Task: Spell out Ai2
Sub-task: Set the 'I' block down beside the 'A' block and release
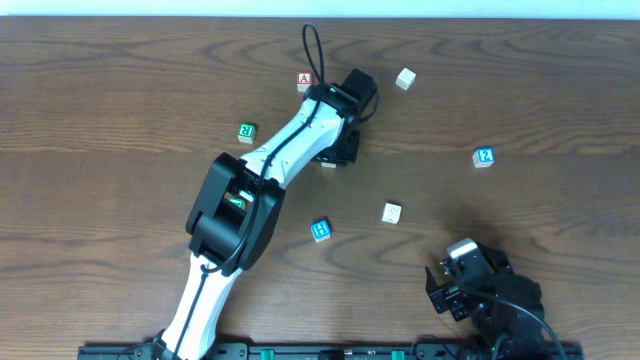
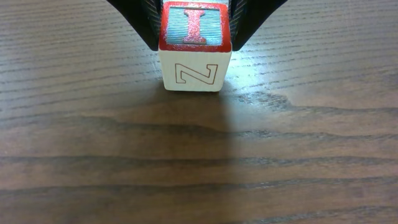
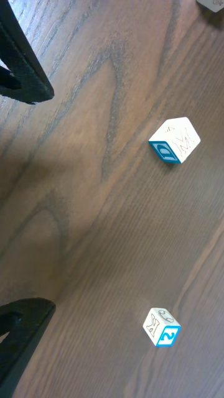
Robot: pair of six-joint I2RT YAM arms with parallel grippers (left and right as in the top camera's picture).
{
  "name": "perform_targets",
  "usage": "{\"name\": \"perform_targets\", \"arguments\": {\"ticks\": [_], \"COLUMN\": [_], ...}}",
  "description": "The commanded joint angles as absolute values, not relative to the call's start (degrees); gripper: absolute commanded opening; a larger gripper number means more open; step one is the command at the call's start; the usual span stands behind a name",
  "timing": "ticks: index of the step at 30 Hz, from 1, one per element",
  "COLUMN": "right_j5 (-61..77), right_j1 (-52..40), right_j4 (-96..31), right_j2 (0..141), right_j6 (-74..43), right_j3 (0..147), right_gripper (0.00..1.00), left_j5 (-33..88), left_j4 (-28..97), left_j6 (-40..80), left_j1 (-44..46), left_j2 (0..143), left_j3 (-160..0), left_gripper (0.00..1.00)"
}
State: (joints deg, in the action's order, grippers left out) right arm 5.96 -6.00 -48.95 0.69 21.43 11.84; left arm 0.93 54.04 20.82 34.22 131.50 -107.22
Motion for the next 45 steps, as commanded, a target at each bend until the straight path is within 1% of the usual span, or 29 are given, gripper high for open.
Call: {"name": "perform_targets", "arguments": {"ticks": [1,17,22,25,31,32,33,34,37,39,45], "right_j5": [6.4,6.4,6.4,6.4,6.4,6.4,6.4,6.4,6.4,6.4,6.4], "right_j1": [-5.5,-5.5,-5.5,-5.5,-5.5,-5.5,-5.5,-5.5,-5.5,-5.5,-5.5], "right_j4": [-49.2,-49.2,-49.2,-49.2,-49.2,-49.2,-49.2,-49.2,-49.2,-49.2,-49.2], "right_j2": [0.3,0.3,0.3,0.3,0.3,0.3,0.3,0.3,0.3,0.3,0.3], "right_j6": [21.9,21.9,21.9,21.9,21.9,21.9,21.9,21.9,21.9,21.9,21.9], "right_j3": [11.2,11.2,11.2,11.2,11.2,11.2,11.2,11.2,11.2,11.2,11.2], "right_gripper": [0.99,0.99,0.99,0.99,0.99,0.99,0.99,0.99,0.99,0.99,0.99], "left_j5": [1.8,4.1,4.1,4.0,3.9,3.9,3.8,3.8,3.4,2.8,1.5], "left_j4": [54.2,55.5,55.5,55.5,55.4,55.4,55.4,55.4,55.4,55.5,55.4], "left_j6": [21.3,21.9,22.8,23.5,24.5,24.5,24.4,24.4,24.4,24.4,24.2], "left_j1": [33.8,33.6,33.3,33.3,33.3,33.3,33.3,33.3,33.3,33.3,33.3], "left_j2": [132.0,132.0,132.0,132.0,132.0,132.0,132.0,132.0,132.0,132.0,132.0], "left_j3": [-107.1,-107.1,-107.1,-107.1,-107.1,-107.1,-107.1,-107.1,-107.1,-107.1,-107.2], "left_gripper": [0.06,0.06,0.09,0.06,0.06,0.11,0.24,0.34,0.42,0.5,0.51]}}
